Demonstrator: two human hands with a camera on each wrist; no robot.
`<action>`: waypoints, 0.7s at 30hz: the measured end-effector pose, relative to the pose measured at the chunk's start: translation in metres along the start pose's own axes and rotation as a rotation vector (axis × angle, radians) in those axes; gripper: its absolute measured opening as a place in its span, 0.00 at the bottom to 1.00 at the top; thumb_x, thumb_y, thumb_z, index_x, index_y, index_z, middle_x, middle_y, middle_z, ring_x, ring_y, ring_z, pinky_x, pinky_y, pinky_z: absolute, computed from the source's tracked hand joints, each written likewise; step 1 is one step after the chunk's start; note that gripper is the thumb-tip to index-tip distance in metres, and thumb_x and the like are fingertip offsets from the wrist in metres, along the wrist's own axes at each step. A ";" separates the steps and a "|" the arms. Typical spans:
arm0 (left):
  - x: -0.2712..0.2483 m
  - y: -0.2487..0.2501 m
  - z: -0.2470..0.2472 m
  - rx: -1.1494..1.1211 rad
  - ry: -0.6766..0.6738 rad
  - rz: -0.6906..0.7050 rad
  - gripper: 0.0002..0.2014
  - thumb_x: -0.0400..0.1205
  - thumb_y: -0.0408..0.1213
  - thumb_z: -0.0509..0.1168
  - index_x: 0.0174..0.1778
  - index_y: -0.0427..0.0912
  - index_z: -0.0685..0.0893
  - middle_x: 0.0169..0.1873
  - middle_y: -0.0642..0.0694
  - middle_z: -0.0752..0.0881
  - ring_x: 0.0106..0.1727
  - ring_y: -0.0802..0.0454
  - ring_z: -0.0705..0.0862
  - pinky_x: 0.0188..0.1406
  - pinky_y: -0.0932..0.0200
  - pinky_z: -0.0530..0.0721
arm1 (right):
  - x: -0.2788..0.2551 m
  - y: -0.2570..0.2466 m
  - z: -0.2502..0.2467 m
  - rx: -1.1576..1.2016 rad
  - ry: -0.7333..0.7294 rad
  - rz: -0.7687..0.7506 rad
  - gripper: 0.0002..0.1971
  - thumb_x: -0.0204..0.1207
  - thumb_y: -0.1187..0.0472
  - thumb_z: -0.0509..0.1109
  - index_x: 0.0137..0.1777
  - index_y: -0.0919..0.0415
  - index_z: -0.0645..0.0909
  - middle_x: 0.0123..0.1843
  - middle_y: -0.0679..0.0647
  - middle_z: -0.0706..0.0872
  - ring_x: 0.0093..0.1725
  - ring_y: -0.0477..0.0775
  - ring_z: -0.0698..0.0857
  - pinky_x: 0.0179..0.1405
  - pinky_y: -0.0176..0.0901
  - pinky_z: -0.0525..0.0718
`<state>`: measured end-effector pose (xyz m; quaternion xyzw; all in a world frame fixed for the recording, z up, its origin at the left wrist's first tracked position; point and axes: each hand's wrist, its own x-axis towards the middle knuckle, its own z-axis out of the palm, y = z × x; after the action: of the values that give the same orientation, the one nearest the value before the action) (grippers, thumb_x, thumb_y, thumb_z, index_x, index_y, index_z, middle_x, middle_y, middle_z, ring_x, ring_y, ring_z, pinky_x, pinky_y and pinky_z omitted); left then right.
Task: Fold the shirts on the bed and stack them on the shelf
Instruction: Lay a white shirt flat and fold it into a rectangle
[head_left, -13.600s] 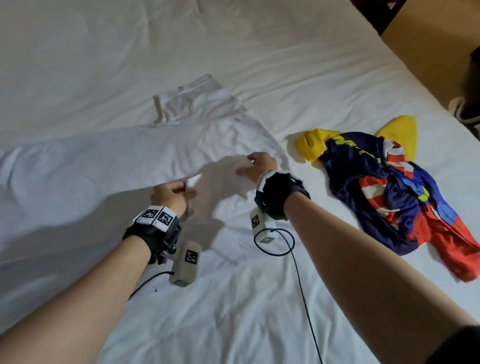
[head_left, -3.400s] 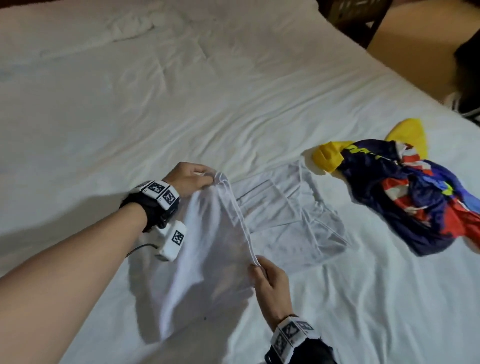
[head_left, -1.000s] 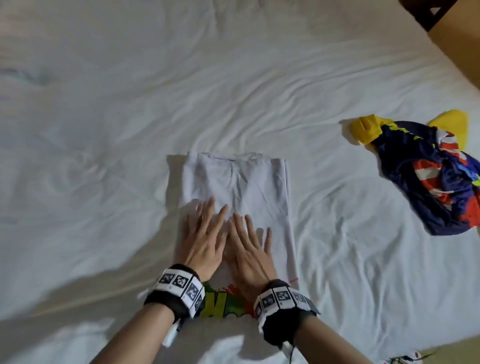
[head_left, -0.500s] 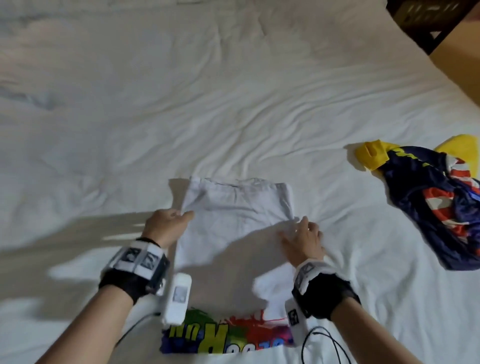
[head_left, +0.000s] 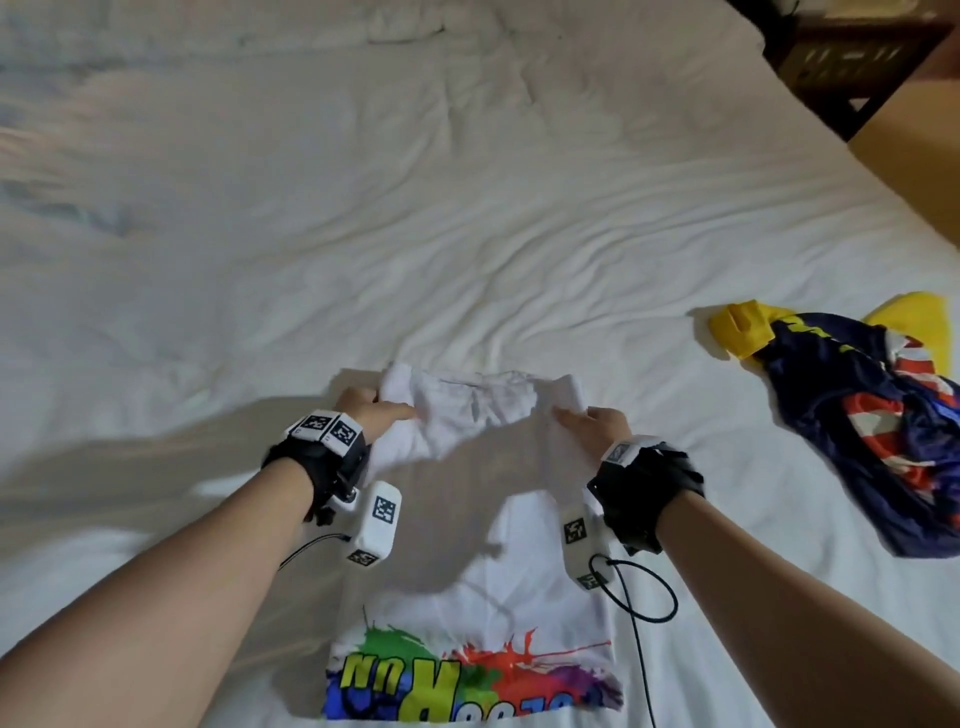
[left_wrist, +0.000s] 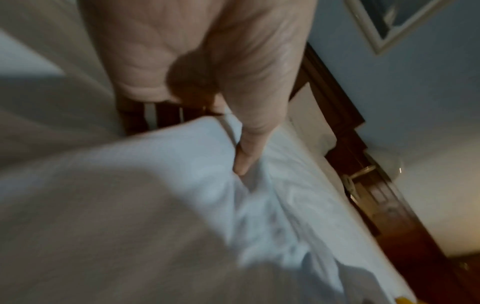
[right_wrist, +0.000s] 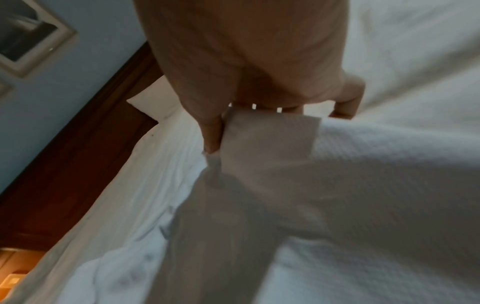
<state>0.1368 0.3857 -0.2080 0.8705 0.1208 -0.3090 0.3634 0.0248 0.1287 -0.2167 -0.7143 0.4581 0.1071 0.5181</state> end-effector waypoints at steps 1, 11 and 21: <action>-0.003 0.005 -0.003 -0.111 0.004 0.028 0.15 0.71 0.46 0.78 0.41 0.39 0.84 0.40 0.43 0.85 0.42 0.46 0.83 0.38 0.58 0.77 | -0.003 -0.007 -0.002 0.010 0.015 -0.047 0.14 0.73 0.51 0.76 0.33 0.58 0.81 0.31 0.54 0.83 0.37 0.58 0.84 0.33 0.42 0.82; -0.096 0.109 -0.132 -0.778 0.055 0.584 0.14 0.70 0.31 0.73 0.52 0.44 0.90 0.52 0.38 0.90 0.52 0.41 0.88 0.58 0.44 0.83 | -0.088 -0.158 -0.073 0.539 -0.067 -0.640 0.06 0.76 0.65 0.71 0.45 0.56 0.90 0.41 0.56 0.87 0.42 0.54 0.82 0.43 0.46 0.77; -0.141 -0.022 -0.091 -0.627 0.102 0.653 0.13 0.72 0.15 0.71 0.48 0.32 0.88 0.42 0.49 0.93 0.48 0.55 0.89 0.50 0.69 0.84 | -0.120 -0.057 -0.065 0.273 -0.120 -0.685 0.13 0.73 0.76 0.69 0.40 0.59 0.90 0.39 0.50 0.92 0.41 0.44 0.86 0.43 0.32 0.81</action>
<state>0.0579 0.4683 -0.0821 0.7249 -0.0544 -0.0836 0.6816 -0.0195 0.1422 -0.0760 -0.7429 0.1713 -0.0928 0.6404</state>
